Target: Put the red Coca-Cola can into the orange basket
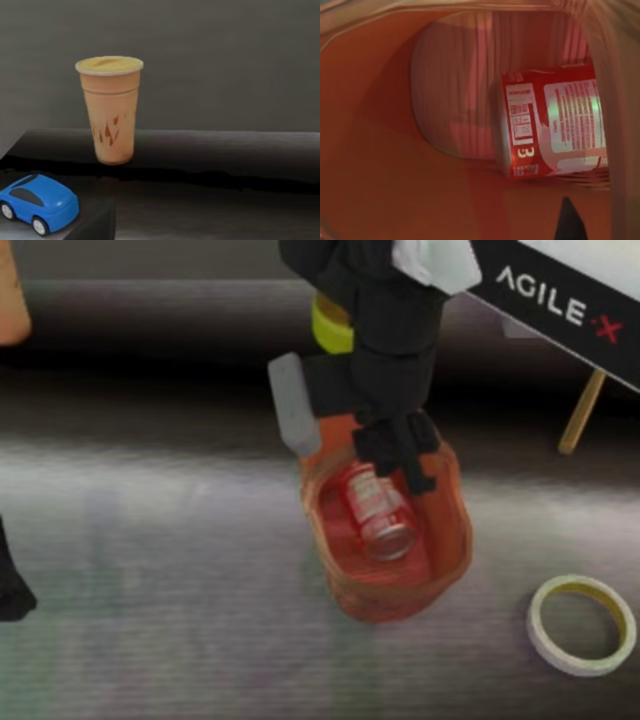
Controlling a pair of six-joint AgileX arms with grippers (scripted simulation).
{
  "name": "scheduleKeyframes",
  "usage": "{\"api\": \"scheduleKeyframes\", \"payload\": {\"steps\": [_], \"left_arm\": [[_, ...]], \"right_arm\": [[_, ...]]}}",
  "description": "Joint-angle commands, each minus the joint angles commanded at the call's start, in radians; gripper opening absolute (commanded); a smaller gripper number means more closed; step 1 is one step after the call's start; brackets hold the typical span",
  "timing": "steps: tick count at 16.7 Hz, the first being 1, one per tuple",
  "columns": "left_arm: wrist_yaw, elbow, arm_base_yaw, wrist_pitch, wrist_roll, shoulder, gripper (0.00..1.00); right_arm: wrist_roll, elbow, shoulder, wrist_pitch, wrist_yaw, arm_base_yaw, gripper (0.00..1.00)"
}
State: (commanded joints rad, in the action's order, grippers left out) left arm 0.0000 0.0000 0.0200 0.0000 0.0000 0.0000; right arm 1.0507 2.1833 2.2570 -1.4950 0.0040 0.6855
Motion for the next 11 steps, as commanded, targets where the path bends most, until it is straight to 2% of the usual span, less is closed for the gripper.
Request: {"api": "scheduleKeyframes", "payload": {"steps": [4,11], "left_arm": [[0.0,0.0,0.0,0.0,0.0,0.0,1.0],[0.0,0.0,0.0,0.0,0.0,0.0,1.0]], "right_arm": [[0.005,0.018,0.004,-0.018,0.0,-0.002,0.0],[0.036,0.218,0.008,-0.21,0.0,-0.028,0.0]]}}
